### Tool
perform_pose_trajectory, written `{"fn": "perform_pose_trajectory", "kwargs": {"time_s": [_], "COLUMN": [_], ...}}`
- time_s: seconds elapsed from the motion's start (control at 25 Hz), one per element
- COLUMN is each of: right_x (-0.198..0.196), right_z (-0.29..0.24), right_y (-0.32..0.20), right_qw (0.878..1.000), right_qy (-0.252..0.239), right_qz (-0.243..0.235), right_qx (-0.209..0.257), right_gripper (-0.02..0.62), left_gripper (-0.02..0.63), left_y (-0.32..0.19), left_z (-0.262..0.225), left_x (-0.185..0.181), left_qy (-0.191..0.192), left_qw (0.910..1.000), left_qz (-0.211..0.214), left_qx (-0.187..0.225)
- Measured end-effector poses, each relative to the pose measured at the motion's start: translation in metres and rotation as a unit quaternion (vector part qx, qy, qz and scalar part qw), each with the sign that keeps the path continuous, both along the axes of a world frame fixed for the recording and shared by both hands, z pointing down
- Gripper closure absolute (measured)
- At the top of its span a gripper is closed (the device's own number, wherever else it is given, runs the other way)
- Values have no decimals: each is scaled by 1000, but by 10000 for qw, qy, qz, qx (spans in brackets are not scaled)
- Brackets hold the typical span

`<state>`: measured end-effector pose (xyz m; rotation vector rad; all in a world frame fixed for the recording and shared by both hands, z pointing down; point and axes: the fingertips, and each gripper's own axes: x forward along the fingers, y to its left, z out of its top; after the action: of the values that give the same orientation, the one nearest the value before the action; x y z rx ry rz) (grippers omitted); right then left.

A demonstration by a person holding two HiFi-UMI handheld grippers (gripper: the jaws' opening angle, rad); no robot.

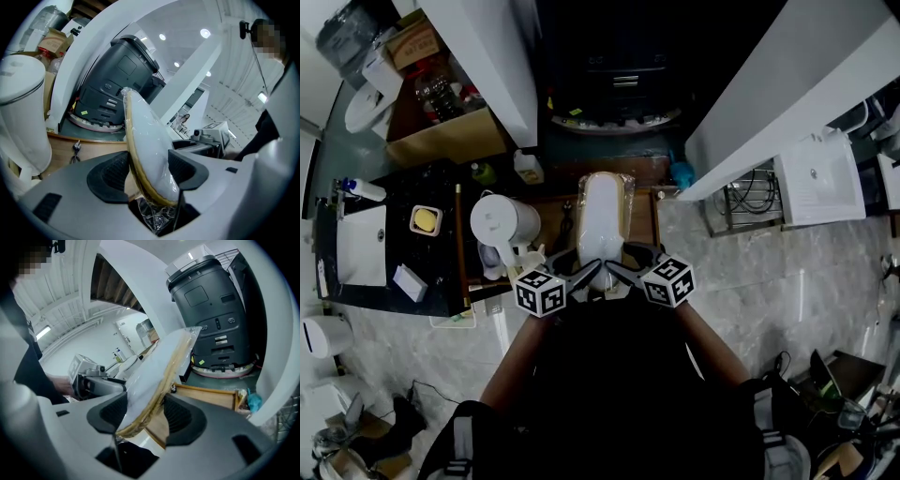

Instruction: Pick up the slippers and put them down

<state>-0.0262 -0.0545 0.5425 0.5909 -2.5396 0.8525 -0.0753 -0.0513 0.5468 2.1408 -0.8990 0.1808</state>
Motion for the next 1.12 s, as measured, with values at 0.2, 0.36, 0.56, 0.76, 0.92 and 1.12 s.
{"fn": "perform_pose_trajectory", "kwargs": {"time_s": [0.2, 0.36, 0.56, 0.76, 0.92, 1.12], "right_x": [1, 1, 0, 8, 15, 19], "right_z": [13, 21, 41, 67, 83, 100], "right_y": [5, 8, 12, 15, 16, 12], "right_qw": [9999, 9995, 9986, 9961, 9939, 9922], "right_qy": [103, 141, 241, 495, 578, 584], "right_qz": [-67, -153, -254, -455, -578, -618], "right_qx": [-117, -218, -402, -574, -736, -907], "right_gripper": [347, 347, 347, 347, 347, 347], "left_gripper": [342, 341, 342, 342, 342, 342], "left_y": [6, 10, 15, 17, 18, 16], "left_z": [11, 18, 39, 60, 73, 92], "left_x": [1, 1, 1, 9, 16, 20], "left_qy": [-105, -184, -287, -420, -427, -469], "left_qw": [9998, 9994, 9982, 9963, 9950, 9929], "left_qz": [28, 42, 70, 179, 218, 167], "left_qx": [-146, -283, -525, -722, -879, -1076]}}
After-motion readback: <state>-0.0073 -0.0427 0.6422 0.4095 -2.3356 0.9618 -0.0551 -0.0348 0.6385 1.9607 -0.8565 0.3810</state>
